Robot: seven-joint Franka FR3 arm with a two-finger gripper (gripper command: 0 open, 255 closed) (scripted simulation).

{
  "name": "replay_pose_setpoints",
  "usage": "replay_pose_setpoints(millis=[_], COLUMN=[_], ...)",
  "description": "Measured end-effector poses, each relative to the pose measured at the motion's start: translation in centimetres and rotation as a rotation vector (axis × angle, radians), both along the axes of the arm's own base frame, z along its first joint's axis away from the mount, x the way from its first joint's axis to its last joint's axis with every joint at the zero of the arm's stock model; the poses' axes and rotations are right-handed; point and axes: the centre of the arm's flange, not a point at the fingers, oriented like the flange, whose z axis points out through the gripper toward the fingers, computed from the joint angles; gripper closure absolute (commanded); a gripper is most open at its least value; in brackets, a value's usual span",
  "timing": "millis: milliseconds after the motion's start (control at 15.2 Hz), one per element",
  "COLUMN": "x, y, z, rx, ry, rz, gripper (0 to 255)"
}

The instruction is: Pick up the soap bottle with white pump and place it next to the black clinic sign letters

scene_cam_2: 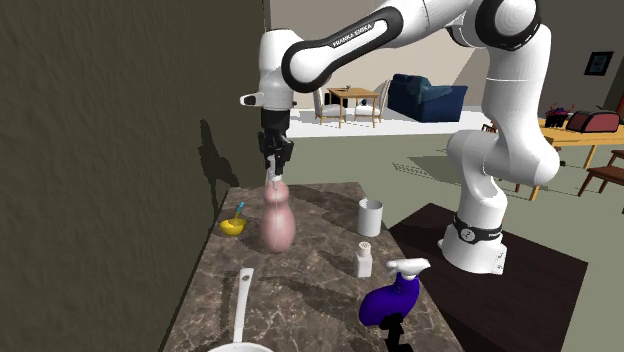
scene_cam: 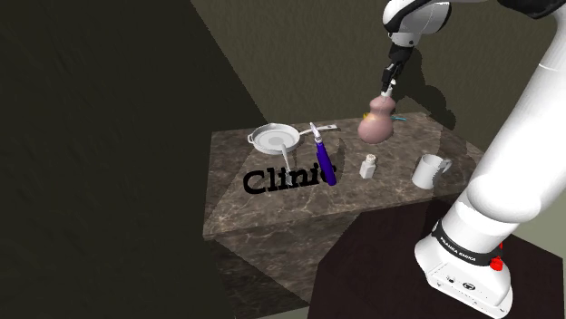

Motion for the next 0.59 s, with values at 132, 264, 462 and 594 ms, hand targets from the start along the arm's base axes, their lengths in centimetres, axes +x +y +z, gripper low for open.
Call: replay_pose_setpoints(millis=[132, 264, 462, 594], x=[0.0, 0.0, 0.0, 0.0], y=[0.0, 0.0, 0.0, 0.0], z=[0.0, 0.0, 0.2, 1.0], rx=[0.000, 0.000, 0.000, 0.001], ry=[0.000, 0.000, 0.001, 0.001], rz=[0.000, 0.000, 0.000, 0.000], gripper=[255, 255, 255, 255])
